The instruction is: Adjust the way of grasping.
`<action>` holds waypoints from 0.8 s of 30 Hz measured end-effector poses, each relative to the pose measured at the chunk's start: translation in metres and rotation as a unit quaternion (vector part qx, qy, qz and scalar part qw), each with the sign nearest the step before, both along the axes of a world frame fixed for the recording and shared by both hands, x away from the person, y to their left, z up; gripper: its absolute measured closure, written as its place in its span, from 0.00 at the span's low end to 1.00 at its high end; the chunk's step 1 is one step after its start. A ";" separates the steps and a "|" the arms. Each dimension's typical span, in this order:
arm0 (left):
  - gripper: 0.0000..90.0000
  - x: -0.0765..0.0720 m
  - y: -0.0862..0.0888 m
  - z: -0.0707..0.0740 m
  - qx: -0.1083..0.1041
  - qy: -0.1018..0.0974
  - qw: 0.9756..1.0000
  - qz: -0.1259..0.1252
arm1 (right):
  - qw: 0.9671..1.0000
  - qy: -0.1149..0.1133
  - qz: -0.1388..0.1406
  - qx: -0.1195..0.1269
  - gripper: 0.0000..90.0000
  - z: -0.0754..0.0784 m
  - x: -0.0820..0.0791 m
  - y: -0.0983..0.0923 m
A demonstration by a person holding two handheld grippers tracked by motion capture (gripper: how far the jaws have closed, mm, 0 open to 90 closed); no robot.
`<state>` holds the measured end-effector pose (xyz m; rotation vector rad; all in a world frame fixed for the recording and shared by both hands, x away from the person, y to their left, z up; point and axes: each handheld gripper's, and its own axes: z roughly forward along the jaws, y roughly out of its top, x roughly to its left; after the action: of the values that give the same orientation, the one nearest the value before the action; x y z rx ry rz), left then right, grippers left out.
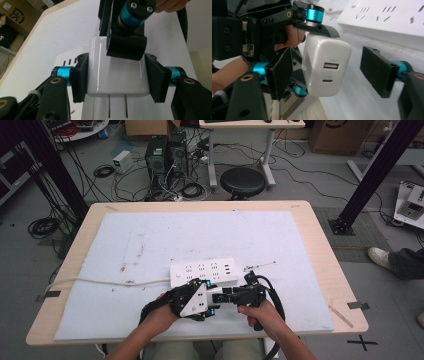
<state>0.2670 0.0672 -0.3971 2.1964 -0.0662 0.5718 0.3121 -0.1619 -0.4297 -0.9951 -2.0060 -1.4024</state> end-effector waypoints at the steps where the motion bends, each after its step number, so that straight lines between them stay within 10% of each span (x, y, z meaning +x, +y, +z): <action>1: 0.47 0.000 0.000 0.000 0.000 0.000 1.000 0.000 | 1.000 0.000 0.000 0.000 0.34 0.000 0.000 0.000; 16: 0.47 -0.003 -0.005 -0.005 0.010 -0.008 1.000 -0.005 | 0.998 0.052 0.034 0.008 0.69 -0.008 0.007 0.000; 24: 0.34 0.005 0.008 -0.012 -0.020 0.056 0.998 0.031 | 1.000 0.014 0.013 -0.002 0.70 -0.003 0.007 -0.010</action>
<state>0.2723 0.0749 -0.4088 2.1924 0.0717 0.4801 0.3192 -0.1722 -0.4329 -0.9804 -1.9945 -1.3642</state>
